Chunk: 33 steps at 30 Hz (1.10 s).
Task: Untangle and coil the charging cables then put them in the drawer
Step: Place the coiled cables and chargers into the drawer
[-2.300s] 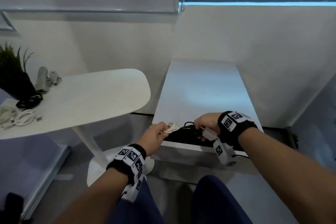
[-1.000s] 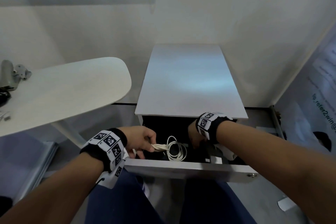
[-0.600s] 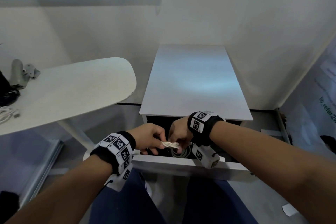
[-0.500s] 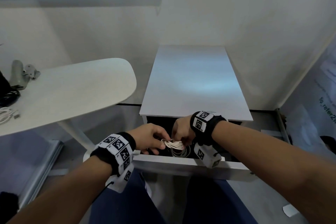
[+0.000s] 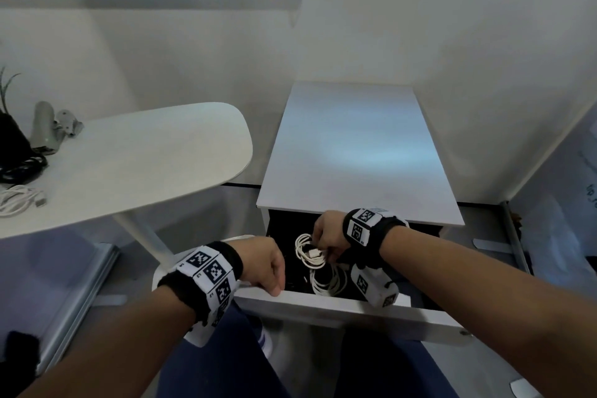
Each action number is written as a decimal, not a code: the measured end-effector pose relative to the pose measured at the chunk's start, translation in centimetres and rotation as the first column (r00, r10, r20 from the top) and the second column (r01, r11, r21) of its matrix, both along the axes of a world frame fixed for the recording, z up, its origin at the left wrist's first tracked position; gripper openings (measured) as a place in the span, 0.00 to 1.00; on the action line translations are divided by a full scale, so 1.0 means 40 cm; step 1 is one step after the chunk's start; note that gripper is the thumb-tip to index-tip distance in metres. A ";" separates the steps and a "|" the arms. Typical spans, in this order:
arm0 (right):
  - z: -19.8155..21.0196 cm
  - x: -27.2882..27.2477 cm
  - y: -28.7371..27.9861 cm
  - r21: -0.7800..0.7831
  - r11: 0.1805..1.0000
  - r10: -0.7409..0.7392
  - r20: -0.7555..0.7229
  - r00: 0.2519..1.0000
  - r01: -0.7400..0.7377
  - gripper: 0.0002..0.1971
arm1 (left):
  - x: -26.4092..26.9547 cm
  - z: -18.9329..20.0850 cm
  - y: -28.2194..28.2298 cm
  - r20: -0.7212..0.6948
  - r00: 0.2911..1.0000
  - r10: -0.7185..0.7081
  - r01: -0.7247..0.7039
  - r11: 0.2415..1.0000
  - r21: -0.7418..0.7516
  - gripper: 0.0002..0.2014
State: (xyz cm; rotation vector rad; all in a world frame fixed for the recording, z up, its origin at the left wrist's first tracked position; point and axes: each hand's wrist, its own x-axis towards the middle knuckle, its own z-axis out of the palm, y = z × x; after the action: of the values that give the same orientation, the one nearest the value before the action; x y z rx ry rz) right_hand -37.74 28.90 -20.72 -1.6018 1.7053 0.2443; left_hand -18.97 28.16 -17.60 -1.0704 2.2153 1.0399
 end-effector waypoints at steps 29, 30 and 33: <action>0.075 0.097 -0.100 -0.124 0.992 -0.049 -0.116 0.992 0.035 0.10 | 0.053 0.021 0.003 0.186 0.981 -0.049 0.076 0.987 -0.141 0.20; 0.091 0.110 -0.112 -0.142 0.989 -0.062 -0.115 0.991 0.045 0.10 | 0.066 0.029 -0.002 0.167 0.986 -0.026 0.045 0.992 -0.115 0.19; 0.138 0.162 -0.150 -0.254 0.967 -0.012 -0.144 0.989 -0.025 0.11 | 0.115 0.071 -0.026 0.041 0.994 0.101 -0.100 0.995 -0.014 0.14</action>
State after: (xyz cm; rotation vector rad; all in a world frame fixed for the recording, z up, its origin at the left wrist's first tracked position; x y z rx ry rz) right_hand -31.26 22.92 -15.21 -1.8141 1.9053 0.1511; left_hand -14.38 27.11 -14.77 -1.2089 2.1568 1.0380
